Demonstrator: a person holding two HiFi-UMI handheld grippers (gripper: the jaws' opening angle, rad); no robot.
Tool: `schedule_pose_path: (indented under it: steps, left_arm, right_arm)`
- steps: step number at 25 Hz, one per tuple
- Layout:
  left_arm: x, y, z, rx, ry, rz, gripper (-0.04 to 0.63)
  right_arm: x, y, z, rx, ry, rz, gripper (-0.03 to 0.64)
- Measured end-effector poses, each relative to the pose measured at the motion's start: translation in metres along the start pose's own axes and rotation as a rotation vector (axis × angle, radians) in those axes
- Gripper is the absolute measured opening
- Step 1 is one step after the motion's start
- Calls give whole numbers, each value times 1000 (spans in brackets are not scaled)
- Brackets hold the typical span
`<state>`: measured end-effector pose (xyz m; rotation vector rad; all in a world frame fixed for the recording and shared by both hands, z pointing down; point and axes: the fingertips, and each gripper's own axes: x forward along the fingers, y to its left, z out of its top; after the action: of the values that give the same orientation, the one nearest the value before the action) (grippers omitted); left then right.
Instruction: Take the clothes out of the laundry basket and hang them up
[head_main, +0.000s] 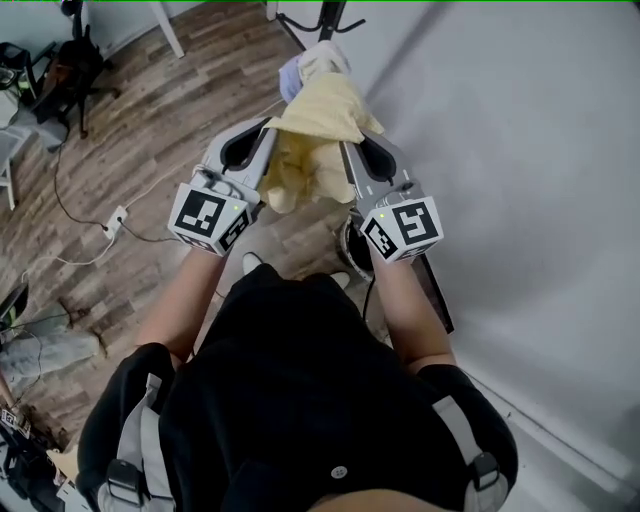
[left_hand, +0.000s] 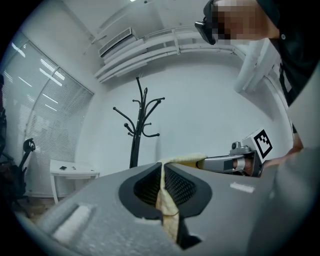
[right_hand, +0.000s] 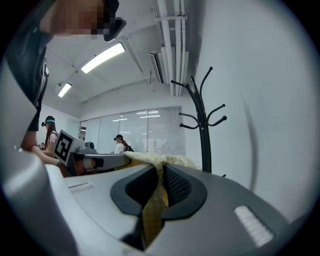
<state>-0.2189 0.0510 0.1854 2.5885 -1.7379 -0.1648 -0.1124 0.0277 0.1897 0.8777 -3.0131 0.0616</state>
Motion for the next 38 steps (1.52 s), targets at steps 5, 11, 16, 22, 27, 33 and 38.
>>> schedule_pose_path:
  steps: [5,11,16,22,27,33,38]
  left_arm:
    - [-33,76,17,-8,-20,26,10]
    - [-46,151,28,-17,-40,65,11]
    - [-41,202,44,-2,-63,99,11]
    - [-30,203,27,31,-61,102,11]
    - [0,240,36,58,-47,110,11]
    - [27,272,45,71,-45,115,11]
    - [42,298,45,73,-56,94,11]
  right_arm:
    - [69,46,5,-16,14,11,34]
    - [143,71,10,-27,23,24,34]
    - [192,76,22,-30,18,44,34]
    - [194,66,3,-6,-26,65,34]
    - [236,48,10,5,-33,94,34]
    - [270,33,17,20,-40,98,34]
    - [293,27,17,11,-39,67,34]
